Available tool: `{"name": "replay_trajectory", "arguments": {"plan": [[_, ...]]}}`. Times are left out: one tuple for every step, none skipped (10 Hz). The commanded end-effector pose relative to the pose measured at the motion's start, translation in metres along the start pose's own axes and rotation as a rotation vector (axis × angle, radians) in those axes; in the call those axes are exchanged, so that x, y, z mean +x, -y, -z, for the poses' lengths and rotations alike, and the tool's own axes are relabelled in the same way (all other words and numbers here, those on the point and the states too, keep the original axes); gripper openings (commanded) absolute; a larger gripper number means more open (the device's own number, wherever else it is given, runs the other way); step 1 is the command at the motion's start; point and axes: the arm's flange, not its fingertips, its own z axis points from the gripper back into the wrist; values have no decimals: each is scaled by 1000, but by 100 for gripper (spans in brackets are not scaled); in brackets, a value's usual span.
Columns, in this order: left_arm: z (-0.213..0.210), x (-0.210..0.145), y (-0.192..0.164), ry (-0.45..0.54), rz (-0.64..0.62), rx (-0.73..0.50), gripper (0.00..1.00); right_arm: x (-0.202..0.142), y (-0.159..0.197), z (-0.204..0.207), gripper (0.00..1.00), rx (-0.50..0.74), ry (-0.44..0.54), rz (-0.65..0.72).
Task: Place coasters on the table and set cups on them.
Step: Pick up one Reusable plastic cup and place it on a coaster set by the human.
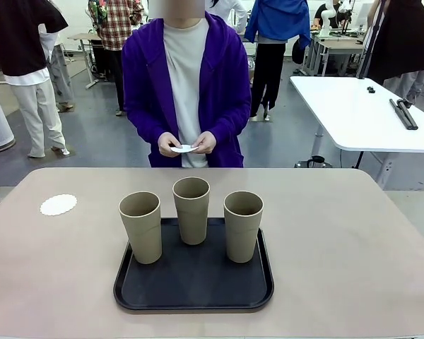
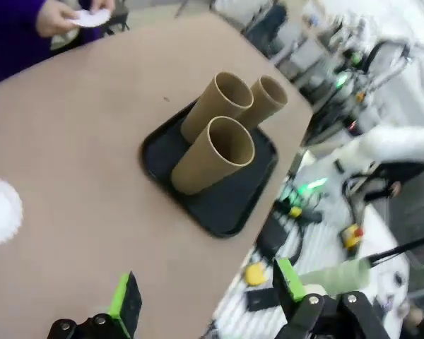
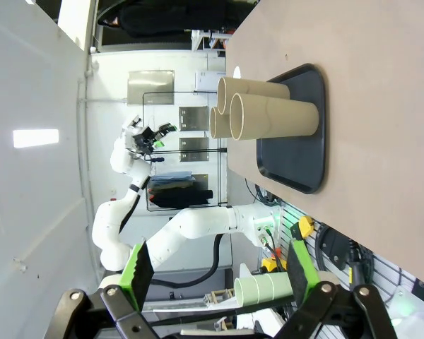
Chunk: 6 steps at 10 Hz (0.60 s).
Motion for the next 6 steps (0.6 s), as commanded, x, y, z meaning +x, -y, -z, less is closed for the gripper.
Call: {"name": "replay_trajectory", "arguments": {"plan": [[17,36,0,-117,224,125,100,0,0,-1,100,12,1,-7],[30,53,3,-217,269,132,100,0,0,-1,100,12,1,-7],[44,67,8,-343,291,128,100,0,0,-1,100,12,1,-7],[55,81,10,-453,291,84,100,0,0,-1,100,12,1,-7],[65,94,12,-519,300,28,100,0,0,-1,100,12,1,-7],[76,100,14,-537,325,-5,100,0,0,-1,100,12,1,-7]]}}
